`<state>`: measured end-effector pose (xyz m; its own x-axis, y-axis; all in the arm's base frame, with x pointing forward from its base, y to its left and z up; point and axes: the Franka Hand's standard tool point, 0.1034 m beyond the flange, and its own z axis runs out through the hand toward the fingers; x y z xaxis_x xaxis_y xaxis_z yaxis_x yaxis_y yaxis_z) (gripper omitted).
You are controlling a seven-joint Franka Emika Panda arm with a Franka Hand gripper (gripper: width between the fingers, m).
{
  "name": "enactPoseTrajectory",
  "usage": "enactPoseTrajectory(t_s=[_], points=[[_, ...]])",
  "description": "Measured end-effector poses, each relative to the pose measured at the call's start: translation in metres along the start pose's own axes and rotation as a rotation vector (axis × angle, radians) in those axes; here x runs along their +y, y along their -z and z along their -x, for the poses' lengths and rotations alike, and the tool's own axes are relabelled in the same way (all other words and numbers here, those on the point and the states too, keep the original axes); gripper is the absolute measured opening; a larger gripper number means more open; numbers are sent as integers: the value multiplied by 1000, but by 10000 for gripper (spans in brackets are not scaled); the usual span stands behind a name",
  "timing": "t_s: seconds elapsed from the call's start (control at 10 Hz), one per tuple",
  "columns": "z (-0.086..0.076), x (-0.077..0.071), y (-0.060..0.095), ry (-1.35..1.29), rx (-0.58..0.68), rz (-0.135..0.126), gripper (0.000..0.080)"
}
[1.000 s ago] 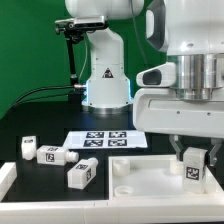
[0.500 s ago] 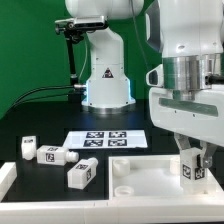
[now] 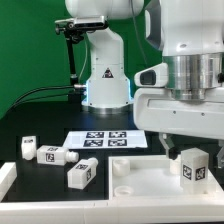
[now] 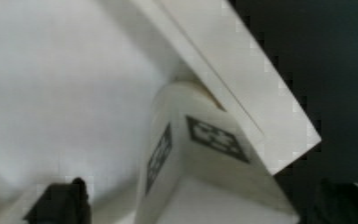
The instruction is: Assemble one leg
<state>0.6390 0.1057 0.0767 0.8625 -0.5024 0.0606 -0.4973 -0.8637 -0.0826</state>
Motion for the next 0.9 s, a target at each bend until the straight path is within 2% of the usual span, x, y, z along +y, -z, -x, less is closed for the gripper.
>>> enactPoseTrajectory(t_s=[0.1,0.2,0.4,0.6,0.7,0.9], points=[[1,5,-1,137,-25,5,646],[-1,6,1,211,1,-3,646],[-1,8,0,328,1,0,648],[-1,8,0,515,5,13,648],[2,4,0,708,5,22,648],[1,7,-1,898,1,23,648]])
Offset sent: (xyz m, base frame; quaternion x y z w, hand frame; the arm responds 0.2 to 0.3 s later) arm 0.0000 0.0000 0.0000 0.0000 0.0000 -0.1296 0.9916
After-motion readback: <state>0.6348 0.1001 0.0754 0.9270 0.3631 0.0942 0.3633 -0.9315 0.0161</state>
